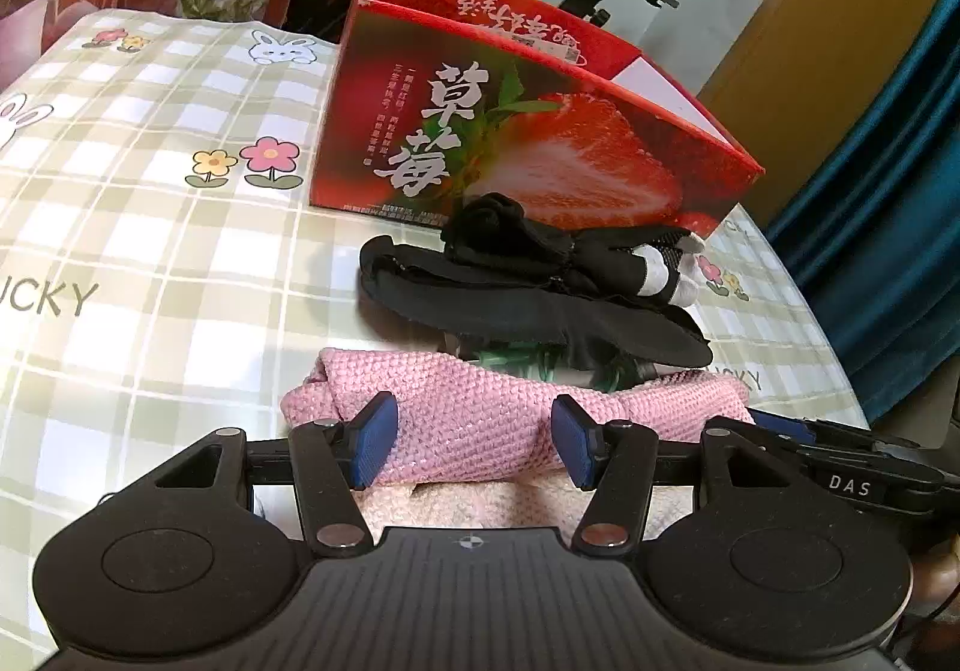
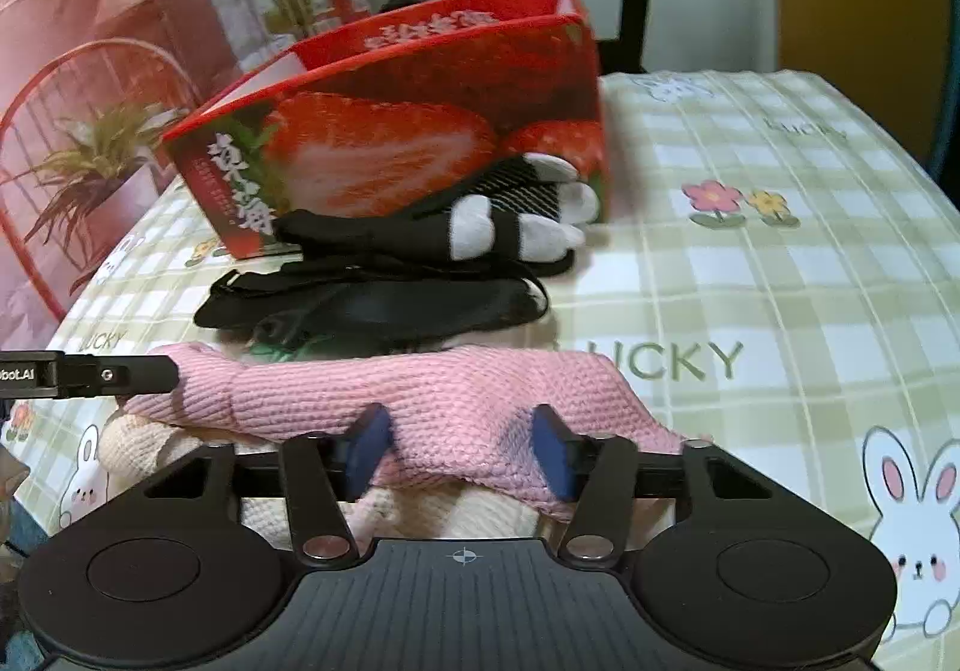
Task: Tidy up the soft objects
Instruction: 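Move the right gripper to the pink knitted cloth and close on it, then lift the pink cloth with the right gripper and drop it into the red box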
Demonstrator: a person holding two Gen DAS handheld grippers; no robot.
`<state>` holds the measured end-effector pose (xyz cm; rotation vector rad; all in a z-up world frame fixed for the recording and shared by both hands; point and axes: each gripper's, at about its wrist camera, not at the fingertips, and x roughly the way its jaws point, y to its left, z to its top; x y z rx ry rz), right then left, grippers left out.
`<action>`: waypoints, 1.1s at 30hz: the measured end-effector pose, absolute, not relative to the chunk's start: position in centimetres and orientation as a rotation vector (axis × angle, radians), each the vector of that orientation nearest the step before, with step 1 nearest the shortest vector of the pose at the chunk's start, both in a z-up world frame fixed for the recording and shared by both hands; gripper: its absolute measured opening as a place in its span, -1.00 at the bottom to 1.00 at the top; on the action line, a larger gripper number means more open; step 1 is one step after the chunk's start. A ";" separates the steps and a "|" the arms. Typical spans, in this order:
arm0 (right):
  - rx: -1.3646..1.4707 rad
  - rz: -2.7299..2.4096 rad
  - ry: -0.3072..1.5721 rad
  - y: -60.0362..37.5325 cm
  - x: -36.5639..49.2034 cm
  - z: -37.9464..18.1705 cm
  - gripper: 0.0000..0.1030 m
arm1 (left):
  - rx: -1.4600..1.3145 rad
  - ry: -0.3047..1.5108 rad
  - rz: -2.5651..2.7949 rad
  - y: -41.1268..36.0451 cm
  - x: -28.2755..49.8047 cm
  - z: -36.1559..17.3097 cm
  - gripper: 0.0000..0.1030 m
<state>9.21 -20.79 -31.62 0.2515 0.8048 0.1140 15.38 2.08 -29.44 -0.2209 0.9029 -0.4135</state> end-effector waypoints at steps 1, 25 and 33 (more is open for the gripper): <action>0.235 0.122 0.799 -20.6 9.2 -31.5 -0.27 | -0.226 0.903 -0.413 2.1 15.3 -29.5 0.15; 0.268 0.209 0.775 -19.9 9.4 -32.9 -0.67 | -0.207 0.897 -0.402 1.8 14.8 -30.2 0.15; 0.278 0.206 0.777 -19.8 9.3 -32.8 -0.67 | -0.227 0.895 -0.420 1.7 14.7 -30.0 -0.29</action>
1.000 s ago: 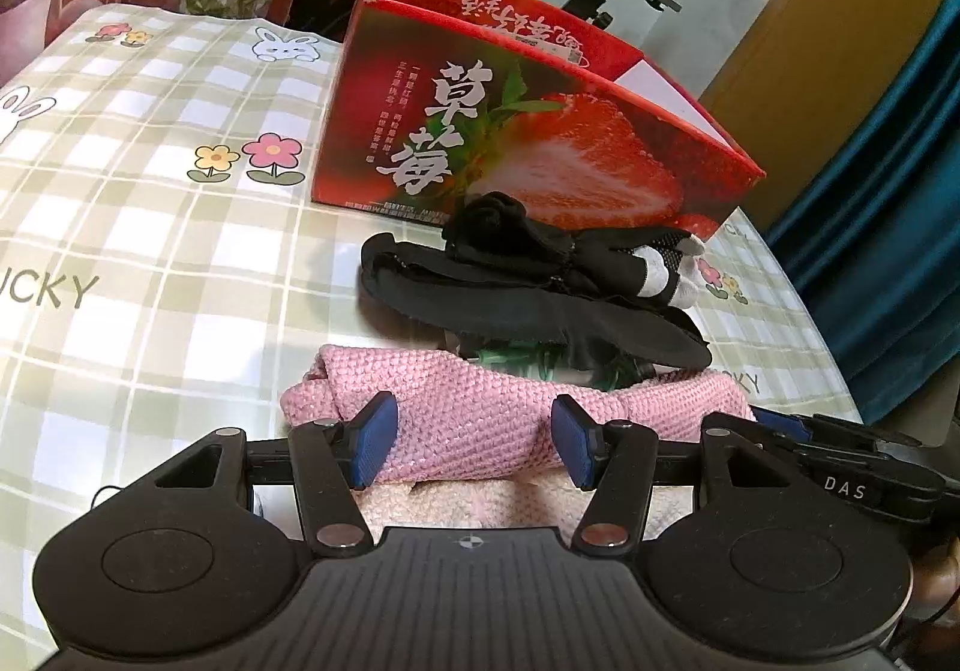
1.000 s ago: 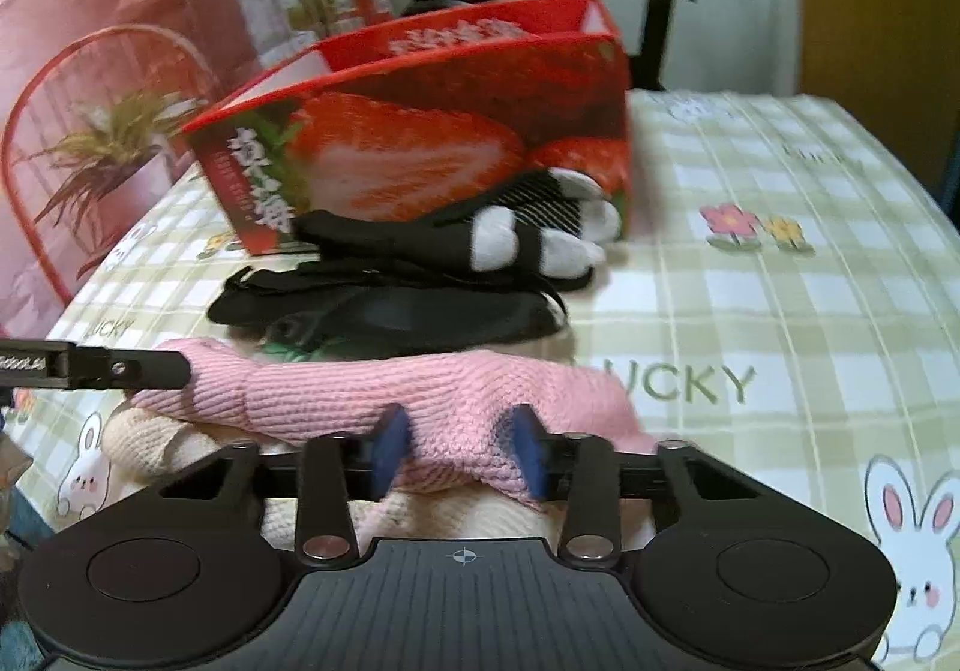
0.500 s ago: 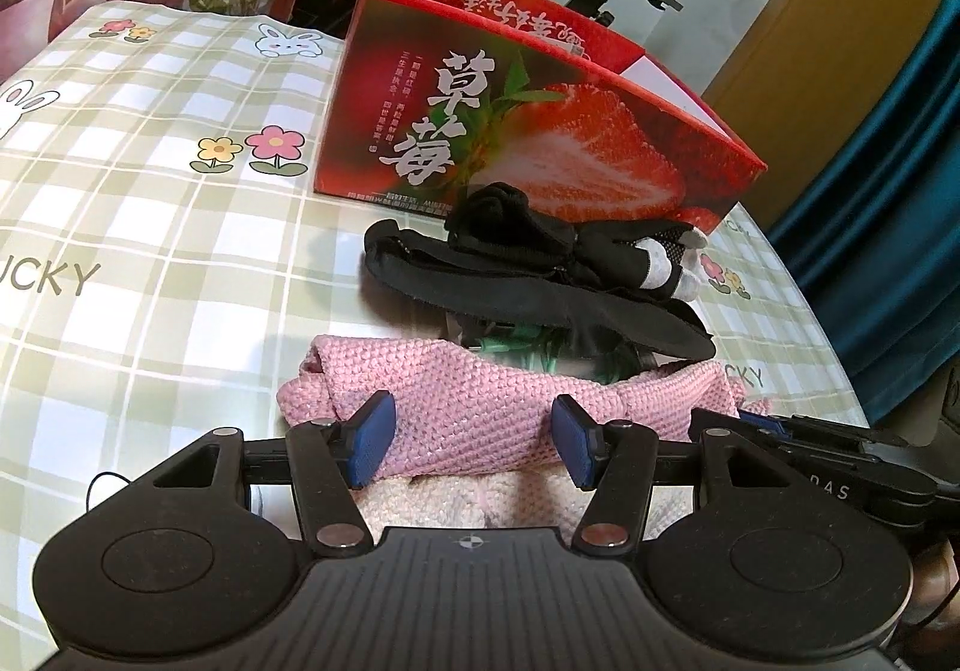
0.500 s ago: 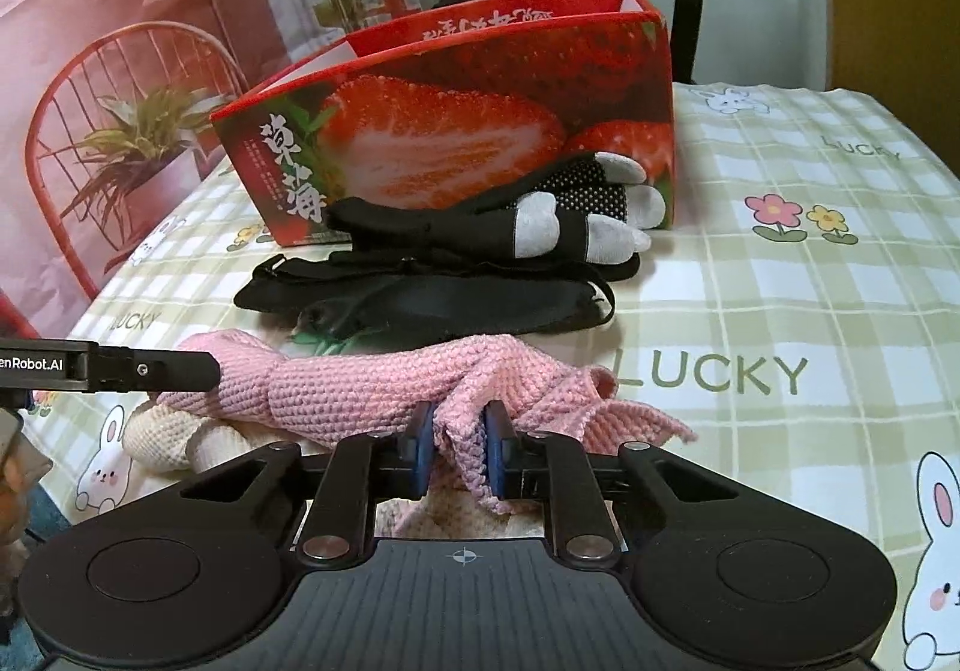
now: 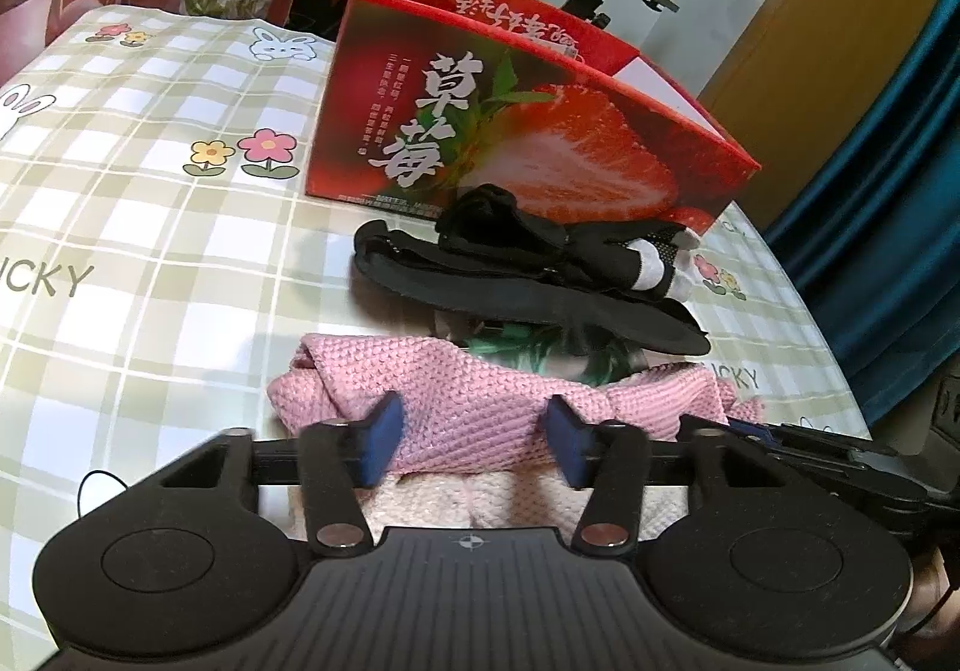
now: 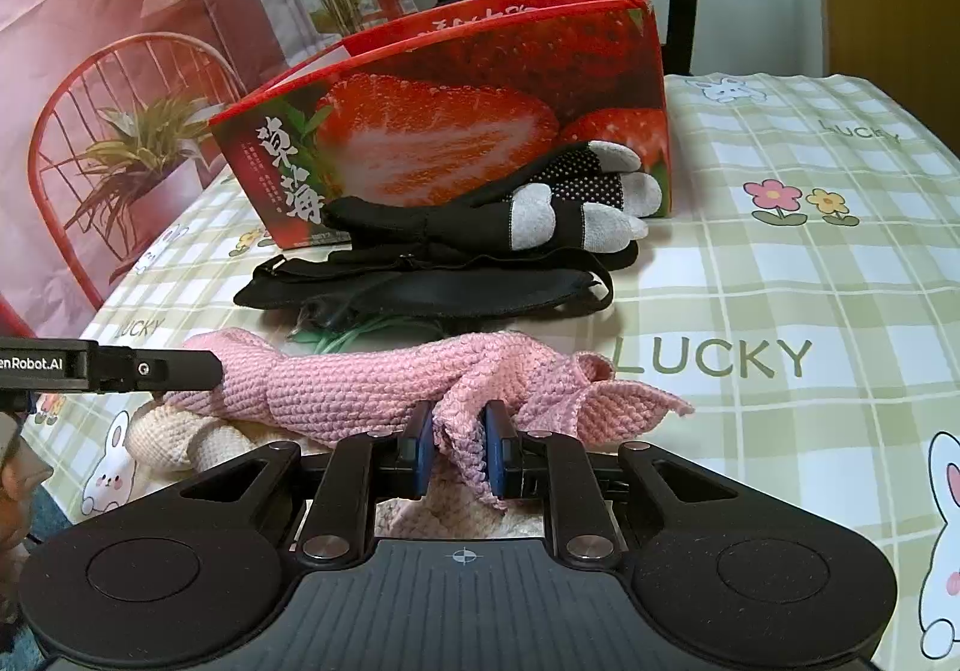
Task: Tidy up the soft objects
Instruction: 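Lift the pink cloth with the right gripper and drop it into the red box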
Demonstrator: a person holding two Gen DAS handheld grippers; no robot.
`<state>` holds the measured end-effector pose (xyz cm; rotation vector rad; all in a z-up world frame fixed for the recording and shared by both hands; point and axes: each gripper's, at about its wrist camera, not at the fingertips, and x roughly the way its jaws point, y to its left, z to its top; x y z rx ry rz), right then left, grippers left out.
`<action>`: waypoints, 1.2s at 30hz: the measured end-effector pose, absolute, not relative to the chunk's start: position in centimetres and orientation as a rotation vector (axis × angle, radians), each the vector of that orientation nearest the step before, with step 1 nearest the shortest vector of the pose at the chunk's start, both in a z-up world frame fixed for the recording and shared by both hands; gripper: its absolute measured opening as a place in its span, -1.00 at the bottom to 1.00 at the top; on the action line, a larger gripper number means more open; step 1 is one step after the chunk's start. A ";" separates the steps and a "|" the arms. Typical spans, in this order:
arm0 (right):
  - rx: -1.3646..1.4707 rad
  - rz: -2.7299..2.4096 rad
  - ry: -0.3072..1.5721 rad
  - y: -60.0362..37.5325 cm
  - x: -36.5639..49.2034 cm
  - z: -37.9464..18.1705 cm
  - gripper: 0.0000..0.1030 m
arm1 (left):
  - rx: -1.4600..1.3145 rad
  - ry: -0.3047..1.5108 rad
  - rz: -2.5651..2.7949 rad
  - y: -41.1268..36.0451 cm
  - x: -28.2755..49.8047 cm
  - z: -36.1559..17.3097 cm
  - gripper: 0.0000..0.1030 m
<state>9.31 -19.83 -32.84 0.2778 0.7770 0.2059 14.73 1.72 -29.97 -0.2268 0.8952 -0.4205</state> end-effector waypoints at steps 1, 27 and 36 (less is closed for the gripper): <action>0.278 0.205 0.777 -19.8 9.3 -32.9 -0.67 | -0.224 0.900 -0.425 1.6 14.8 -30.0 -0.35; 0.250 0.237 0.650 -19.4 8.9 -29.0 -0.74 | -0.196 0.721 -0.433 2.3 13.6 -25.9 -0.75; 0.239 0.257 0.566 -19.6 9.2 -26.2 -0.74 | -0.186 0.636 -0.436 2.4 13.4 -23.4 -0.75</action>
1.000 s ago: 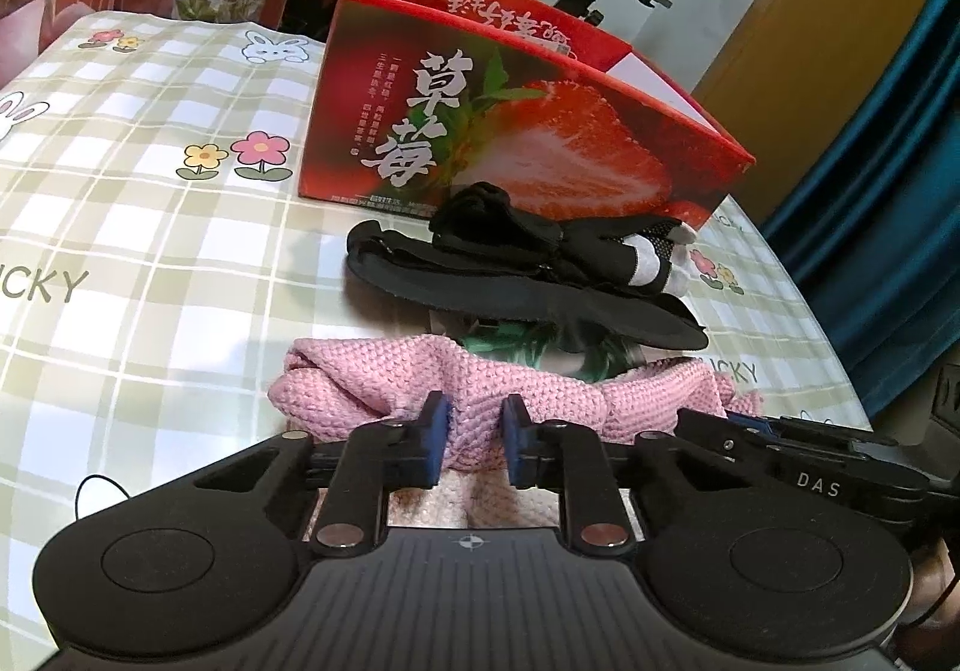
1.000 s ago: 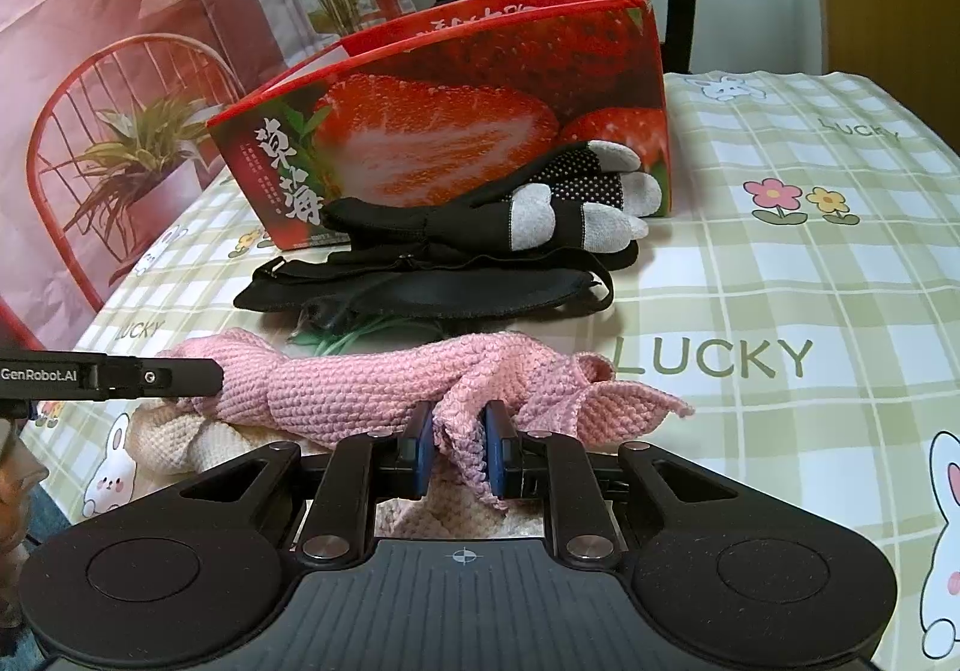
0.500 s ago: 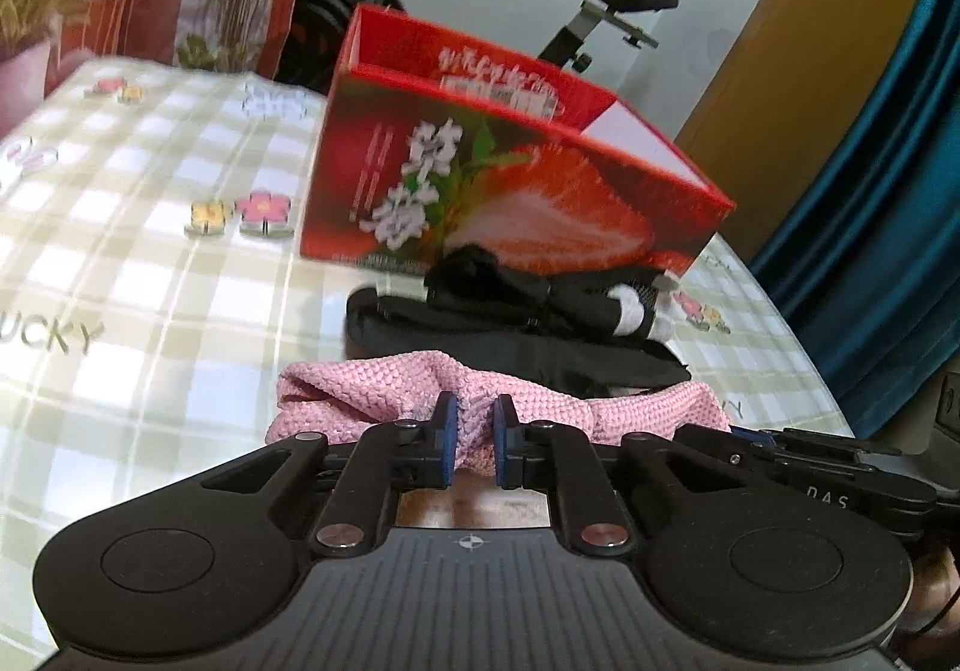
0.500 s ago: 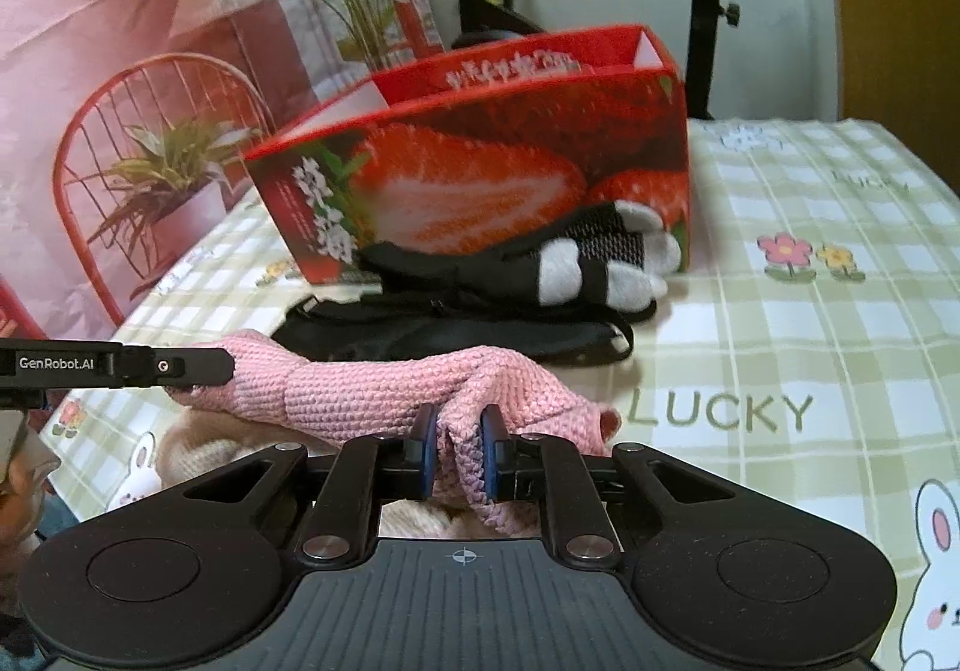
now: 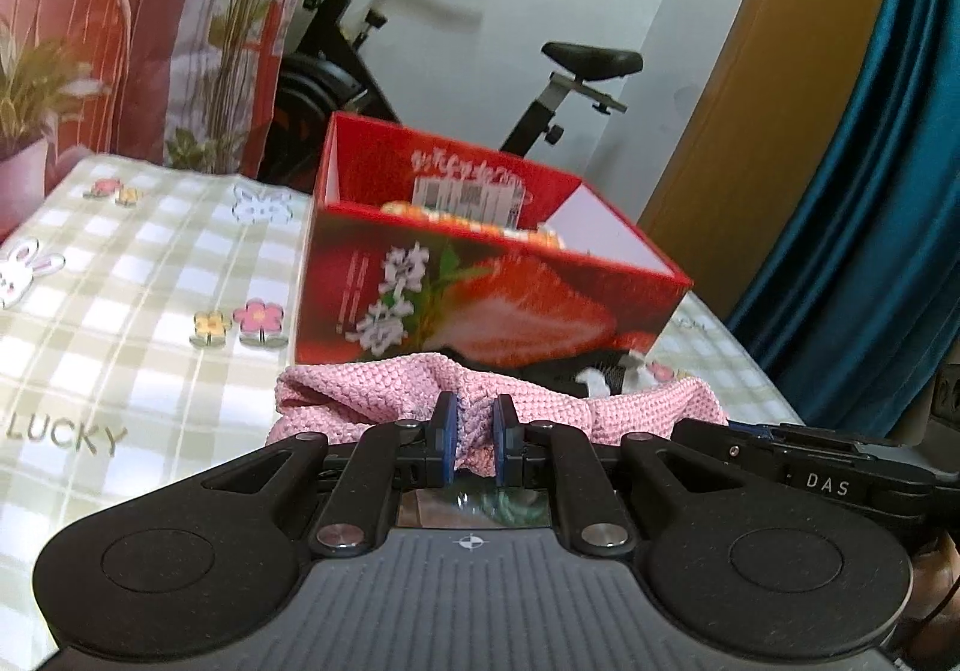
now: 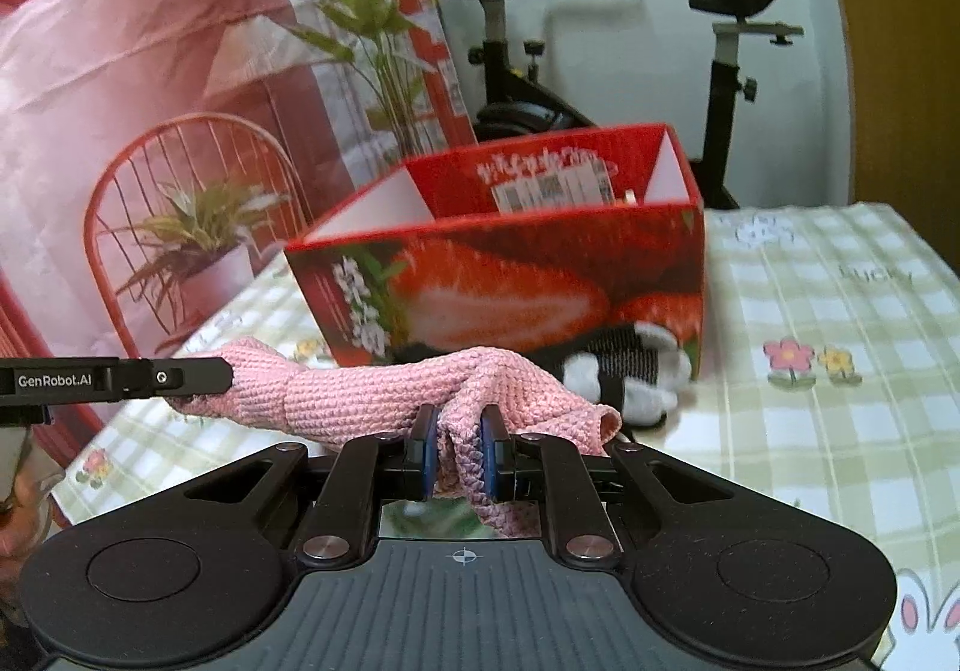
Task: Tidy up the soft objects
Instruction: 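Lift the pink cloth with the right gripper and drop it into the red box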
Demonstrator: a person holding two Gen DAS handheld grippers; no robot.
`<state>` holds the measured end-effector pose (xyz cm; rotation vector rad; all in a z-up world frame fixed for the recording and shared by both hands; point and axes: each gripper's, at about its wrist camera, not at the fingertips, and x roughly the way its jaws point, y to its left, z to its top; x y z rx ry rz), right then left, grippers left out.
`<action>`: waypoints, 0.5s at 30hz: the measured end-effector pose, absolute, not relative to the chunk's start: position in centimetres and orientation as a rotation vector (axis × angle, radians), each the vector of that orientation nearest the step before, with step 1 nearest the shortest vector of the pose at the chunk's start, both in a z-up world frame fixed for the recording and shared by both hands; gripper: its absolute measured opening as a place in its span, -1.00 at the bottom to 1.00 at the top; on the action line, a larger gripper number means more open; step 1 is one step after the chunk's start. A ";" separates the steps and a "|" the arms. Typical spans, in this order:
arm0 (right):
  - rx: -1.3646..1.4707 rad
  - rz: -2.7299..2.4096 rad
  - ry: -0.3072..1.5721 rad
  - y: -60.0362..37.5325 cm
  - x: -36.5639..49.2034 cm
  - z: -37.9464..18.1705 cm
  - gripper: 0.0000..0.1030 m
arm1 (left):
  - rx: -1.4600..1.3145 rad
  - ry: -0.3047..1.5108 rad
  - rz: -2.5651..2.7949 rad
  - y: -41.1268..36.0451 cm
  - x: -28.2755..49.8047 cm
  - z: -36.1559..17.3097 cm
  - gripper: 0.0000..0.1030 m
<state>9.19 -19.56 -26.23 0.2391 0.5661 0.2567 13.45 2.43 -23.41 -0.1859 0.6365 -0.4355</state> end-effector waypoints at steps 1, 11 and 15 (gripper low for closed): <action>0.230 0.260 0.557 -19.6 9.5 -25.8 -0.74 | -0.188 0.633 -0.436 2.4 13.8 -23.1 -0.75; 0.193 0.246 0.423 -21.1 13.8 -20.6 -0.74 | -0.201 0.506 -0.457 1.3 18.0 -18.5 -0.75; 0.164 0.222 0.398 -21.8 16.7 -19.4 -0.75 | -0.222 0.506 -0.455 0.5 21.0 -18.0 -0.75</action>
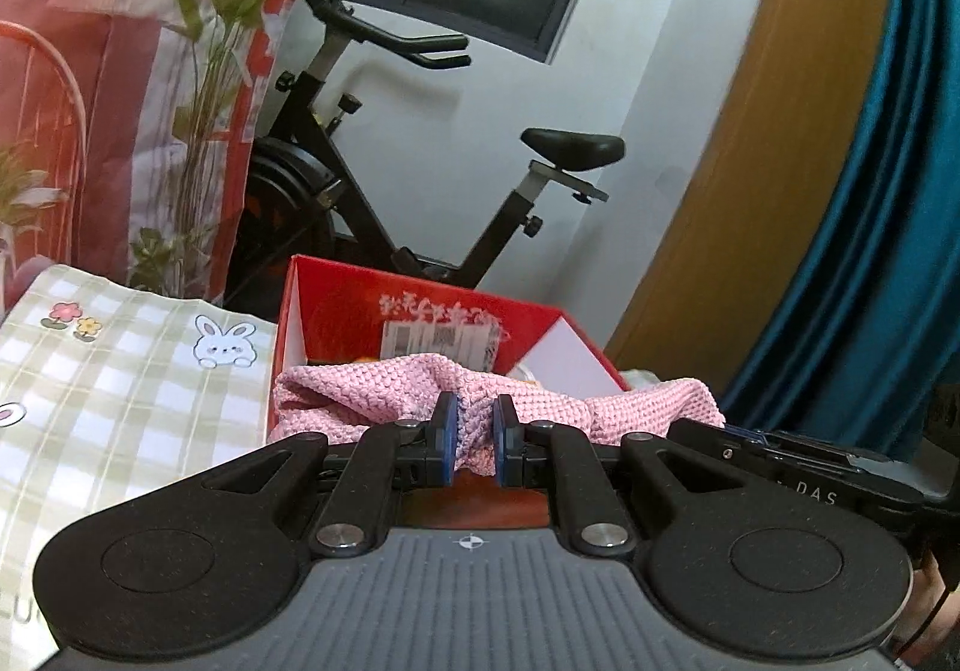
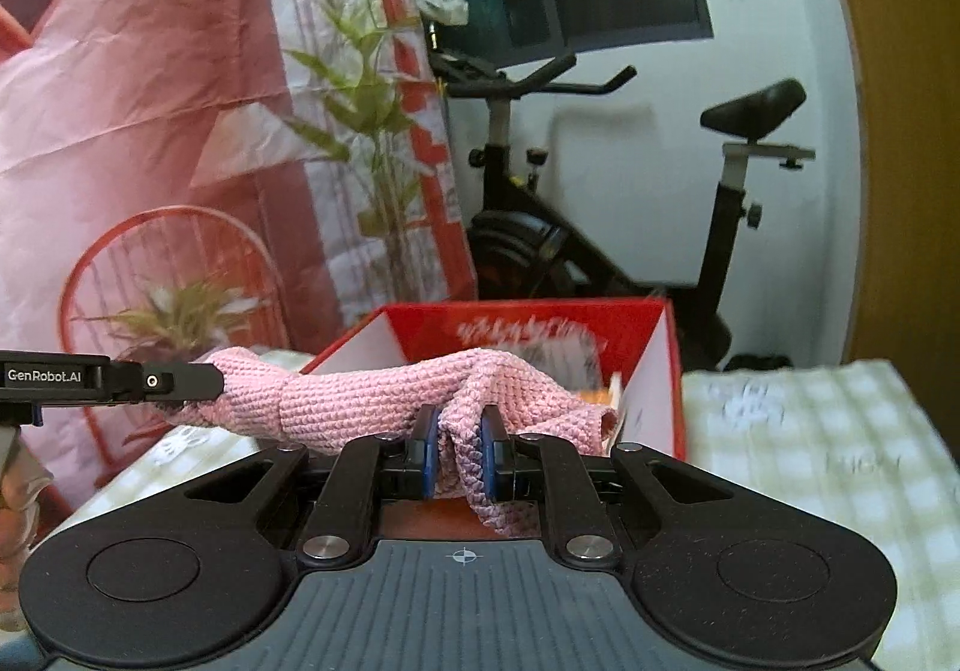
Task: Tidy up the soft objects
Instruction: 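Lift the pink cloth with the right gripper and drop it into the red box, then move the right gripper back to the beige waffle towel and close on it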
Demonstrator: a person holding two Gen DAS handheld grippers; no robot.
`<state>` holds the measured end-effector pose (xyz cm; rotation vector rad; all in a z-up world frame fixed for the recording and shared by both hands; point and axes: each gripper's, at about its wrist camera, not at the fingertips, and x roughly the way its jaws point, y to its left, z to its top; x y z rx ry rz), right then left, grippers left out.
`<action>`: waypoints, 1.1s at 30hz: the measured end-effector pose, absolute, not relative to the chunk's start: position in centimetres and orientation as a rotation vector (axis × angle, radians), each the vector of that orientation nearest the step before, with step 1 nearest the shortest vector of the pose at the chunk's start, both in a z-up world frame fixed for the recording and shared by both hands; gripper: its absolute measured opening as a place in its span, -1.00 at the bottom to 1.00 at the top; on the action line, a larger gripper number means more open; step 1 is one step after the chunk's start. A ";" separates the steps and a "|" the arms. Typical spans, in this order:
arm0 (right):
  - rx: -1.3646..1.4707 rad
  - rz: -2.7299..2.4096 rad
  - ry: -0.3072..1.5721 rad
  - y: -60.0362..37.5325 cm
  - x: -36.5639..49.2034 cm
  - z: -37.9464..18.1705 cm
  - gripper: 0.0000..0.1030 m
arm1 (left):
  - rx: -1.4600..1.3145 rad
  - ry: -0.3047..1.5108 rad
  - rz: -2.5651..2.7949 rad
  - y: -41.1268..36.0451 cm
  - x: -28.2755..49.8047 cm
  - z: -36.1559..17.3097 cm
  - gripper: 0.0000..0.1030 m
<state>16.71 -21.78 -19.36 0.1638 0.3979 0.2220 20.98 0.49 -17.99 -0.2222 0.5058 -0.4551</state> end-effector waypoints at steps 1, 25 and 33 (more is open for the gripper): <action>0.161 0.213 0.401 -22.0 17.8 -19.2 -0.76 | -0.221 0.515 -0.456 0.1 22.0 -18.0 -0.75; -0.013 0.160 0.680 -20.3 29.5 -24.7 -0.63 | -0.136 0.874 -0.417 -2.9 32.9 -22.5 -0.60; -0.013 0.167 0.590 -20.6 27.4 -23.4 -0.44 | -0.131 0.799 -0.511 -2.8 31.1 -20.5 0.21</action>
